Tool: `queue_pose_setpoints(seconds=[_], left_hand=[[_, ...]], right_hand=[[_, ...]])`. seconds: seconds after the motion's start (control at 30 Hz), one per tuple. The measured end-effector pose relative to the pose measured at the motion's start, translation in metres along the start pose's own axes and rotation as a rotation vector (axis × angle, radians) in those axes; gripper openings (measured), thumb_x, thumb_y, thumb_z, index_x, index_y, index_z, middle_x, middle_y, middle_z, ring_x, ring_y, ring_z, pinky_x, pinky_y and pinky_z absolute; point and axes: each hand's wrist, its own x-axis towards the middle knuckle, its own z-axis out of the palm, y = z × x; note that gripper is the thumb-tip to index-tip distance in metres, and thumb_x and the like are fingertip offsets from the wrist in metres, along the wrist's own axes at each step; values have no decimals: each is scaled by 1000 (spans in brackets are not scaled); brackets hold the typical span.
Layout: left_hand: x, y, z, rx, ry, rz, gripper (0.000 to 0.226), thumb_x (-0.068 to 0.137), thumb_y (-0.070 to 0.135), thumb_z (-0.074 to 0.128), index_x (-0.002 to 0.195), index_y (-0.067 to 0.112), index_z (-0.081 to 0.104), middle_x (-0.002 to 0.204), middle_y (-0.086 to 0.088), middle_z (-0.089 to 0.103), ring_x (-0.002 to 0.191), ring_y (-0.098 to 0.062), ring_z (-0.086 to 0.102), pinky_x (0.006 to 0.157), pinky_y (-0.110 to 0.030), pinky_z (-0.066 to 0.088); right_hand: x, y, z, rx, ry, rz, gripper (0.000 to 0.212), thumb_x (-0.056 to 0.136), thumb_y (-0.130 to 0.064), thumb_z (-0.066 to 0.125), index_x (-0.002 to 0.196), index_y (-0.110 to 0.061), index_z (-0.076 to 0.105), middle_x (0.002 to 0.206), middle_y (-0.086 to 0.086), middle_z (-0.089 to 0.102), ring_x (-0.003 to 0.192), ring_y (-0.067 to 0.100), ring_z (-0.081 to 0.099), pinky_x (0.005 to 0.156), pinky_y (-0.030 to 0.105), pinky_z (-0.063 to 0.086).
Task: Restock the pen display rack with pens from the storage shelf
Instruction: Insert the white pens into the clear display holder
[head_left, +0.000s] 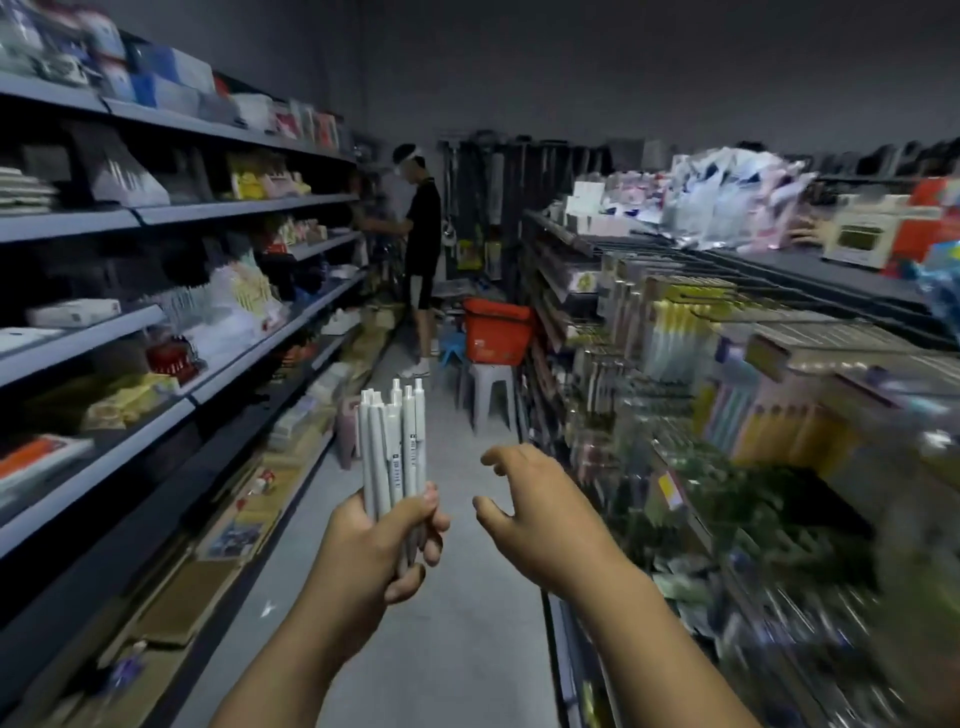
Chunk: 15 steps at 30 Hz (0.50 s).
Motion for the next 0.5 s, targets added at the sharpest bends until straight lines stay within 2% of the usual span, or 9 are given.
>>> queue_pose_setpoints(seconds=[0.13,0.23,0.37,0.5], left_hand=[[100,7,-6,-42,104,11,16,96,16,66,90,1,63,76,-20,59,43,-17,40,37,-21,20],[176,12,-20,-35,159,12,25,96,19,67,73,11,72,72,-23,57,40,-18,29,41,-25,15],[276,13,-44,-42,242,11,22,94,17,69,89,-3,63,71,-24,56,42,-17,30,38,-20,18],[387,9,-80,-18,241,65,23,95,17,69,91,-5,62,69,-25,56,37,-16,29,37,-19,20]], right_hand=[[115,34,0,61,-47,-47,44,100,-39,55,141,-25,46,137,-3,53,128,16,48,104,37,45],[206,48,6,92,-61,-94,42,98,-41,57,138,-27,49,134,-4,55,124,15,51,103,39,47],[318,54,34,132,-110,-162,42,98,-40,59,137,-26,50,134,-3,54,123,16,53,101,34,47],[434,61,79,136,-109,-226,42,97,-37,60,137,-28,49,133,-3,54,122,16,53,101,36,48]])
